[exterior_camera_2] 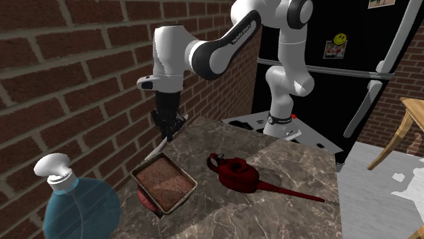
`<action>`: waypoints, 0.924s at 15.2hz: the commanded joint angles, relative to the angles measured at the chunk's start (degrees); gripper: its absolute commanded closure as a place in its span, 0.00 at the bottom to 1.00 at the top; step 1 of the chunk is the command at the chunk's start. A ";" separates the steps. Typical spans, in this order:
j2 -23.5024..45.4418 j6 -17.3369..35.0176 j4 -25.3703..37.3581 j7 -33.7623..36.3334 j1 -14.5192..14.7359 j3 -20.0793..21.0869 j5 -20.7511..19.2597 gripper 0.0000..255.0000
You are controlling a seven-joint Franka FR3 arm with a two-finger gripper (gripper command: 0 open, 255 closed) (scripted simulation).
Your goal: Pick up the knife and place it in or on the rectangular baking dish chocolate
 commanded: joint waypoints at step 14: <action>-2.82 -10.63 7.83 0.72 -0.03 -0.04 -0.26 1.00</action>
